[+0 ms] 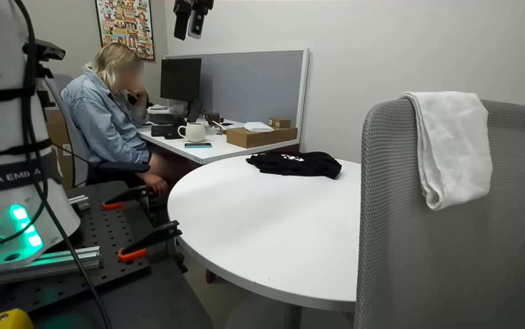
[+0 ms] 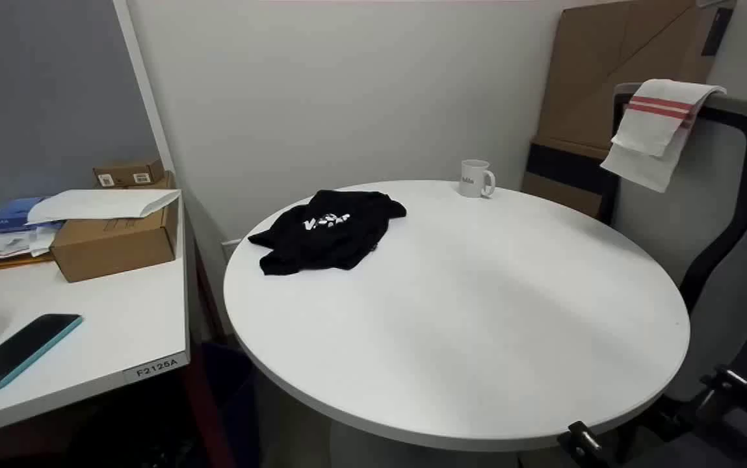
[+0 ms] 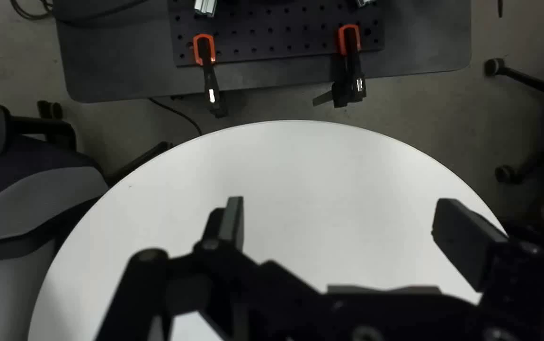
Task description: Unfold the t-shirt and hang it on the chair's backrest
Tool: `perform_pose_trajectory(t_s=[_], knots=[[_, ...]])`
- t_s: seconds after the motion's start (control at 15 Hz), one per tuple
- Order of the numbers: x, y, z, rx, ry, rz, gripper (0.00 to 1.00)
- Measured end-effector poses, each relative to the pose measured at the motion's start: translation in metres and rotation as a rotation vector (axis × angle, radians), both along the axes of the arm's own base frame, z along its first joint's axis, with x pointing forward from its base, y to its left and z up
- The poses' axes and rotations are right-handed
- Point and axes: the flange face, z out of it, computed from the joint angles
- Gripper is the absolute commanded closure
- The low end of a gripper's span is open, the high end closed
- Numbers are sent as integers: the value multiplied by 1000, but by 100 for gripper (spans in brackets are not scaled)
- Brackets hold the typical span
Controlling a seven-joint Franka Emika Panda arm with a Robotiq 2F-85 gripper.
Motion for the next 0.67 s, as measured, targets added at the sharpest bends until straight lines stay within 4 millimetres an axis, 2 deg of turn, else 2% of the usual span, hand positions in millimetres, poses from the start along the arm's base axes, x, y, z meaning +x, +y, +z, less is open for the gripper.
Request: perform_pose_trajectory(t_s=[0.67], knots=[[5,1,0,-9,-21,10,0]])
